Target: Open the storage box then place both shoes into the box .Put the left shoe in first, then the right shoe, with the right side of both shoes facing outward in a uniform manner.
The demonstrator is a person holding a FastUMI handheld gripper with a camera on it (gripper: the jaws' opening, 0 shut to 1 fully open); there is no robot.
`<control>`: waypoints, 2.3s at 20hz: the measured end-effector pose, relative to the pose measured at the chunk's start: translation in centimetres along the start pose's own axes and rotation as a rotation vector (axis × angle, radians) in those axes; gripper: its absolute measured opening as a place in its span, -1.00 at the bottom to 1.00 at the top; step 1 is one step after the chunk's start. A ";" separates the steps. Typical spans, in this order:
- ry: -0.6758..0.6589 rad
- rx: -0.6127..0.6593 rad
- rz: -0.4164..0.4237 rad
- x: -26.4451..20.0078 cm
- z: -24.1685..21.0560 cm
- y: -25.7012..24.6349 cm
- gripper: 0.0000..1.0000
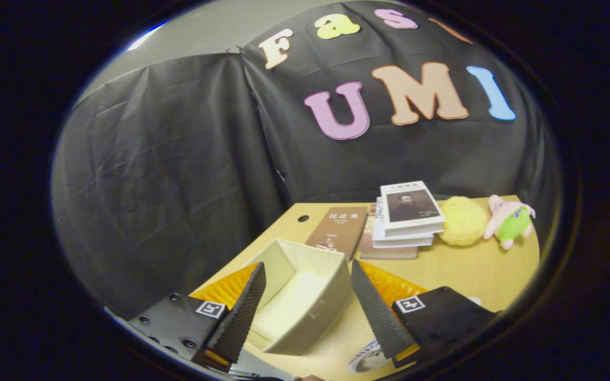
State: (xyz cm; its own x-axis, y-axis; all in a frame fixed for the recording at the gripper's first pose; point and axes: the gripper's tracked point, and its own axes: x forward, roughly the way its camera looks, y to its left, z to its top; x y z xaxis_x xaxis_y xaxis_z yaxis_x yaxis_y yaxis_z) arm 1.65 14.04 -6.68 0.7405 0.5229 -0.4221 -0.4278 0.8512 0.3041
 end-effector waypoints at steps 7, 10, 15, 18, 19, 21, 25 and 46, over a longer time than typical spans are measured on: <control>0.078 0.058 -0.109 -1.5 -4.0 -7.9 1.00; 0.145 0.087 -0.138 -1.5 -7.3 -10.7 1.00; 0.273 0.103 -0.168 -1.5 -13.0 -13.7 1.00; 0.342 0.094 -0.182 -1.2 -16.0 -14.9 1.00; 0.363 0.090 -0.187 -1.3 -16.8 -15.2 1.00; 0.407 0.089 -0.191 -0.8 -18.7 -15.9 1.00; 0.492 0.051 -0.206 -0.7 -21.6 -16.4 0.77; 0.462 0.428 -0.309 -1.4 -18.1 -13.8 -0.93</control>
State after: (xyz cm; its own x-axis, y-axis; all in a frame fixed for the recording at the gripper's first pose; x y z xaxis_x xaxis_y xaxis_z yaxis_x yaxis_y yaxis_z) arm -2.90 2.40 -25.76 0.4586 0.3064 -0.8341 0.0784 0.9211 0.3814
